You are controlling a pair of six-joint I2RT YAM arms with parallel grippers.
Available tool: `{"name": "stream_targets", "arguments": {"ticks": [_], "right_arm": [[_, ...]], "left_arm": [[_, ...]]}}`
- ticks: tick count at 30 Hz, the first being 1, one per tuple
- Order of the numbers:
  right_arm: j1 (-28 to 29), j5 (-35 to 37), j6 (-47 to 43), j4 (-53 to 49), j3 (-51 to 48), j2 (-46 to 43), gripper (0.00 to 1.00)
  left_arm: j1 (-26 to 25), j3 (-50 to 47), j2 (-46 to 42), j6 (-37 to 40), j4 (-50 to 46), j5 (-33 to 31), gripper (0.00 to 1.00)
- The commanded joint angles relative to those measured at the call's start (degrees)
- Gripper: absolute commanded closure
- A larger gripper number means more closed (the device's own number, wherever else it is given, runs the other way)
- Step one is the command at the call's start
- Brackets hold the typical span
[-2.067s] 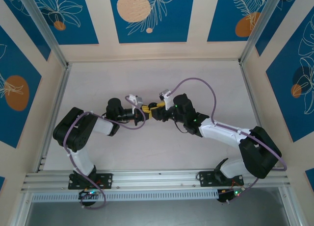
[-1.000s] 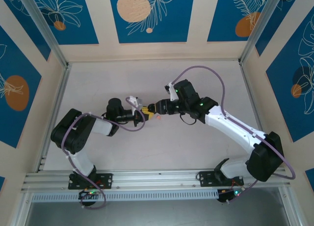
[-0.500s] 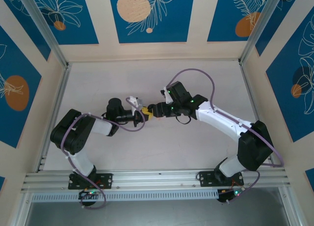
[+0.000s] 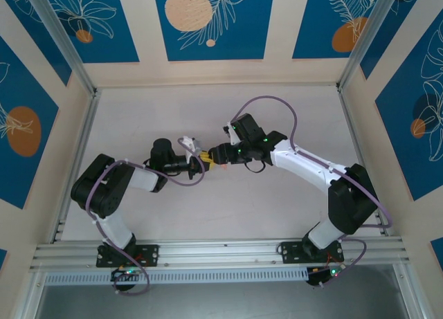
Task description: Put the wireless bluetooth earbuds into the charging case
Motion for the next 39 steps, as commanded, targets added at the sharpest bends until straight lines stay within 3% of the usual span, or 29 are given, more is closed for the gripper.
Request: {"name": "stream_targets", "arguments": {"ticks": [1,16,39], "right_arm": [[-0.51,0.29,0.02,-0.39,0.59,-0.31,0.42],[-1.48,0.87,-0.07,-0.67,-0.64,-1.21,0.48],[-3.24,-1.25,0.36,1.64,-2.46,-3.47,0.47]], "left_arm": [[0.05,-0.47,-1.97,1.06,0.1,0.15,0.93],[0.1,-0.46,-2.09,1.15,-0.1,0.15,0.93],[0.09,-0.44,-2.4,1.28,-0.39,0.23,0.93]]}}
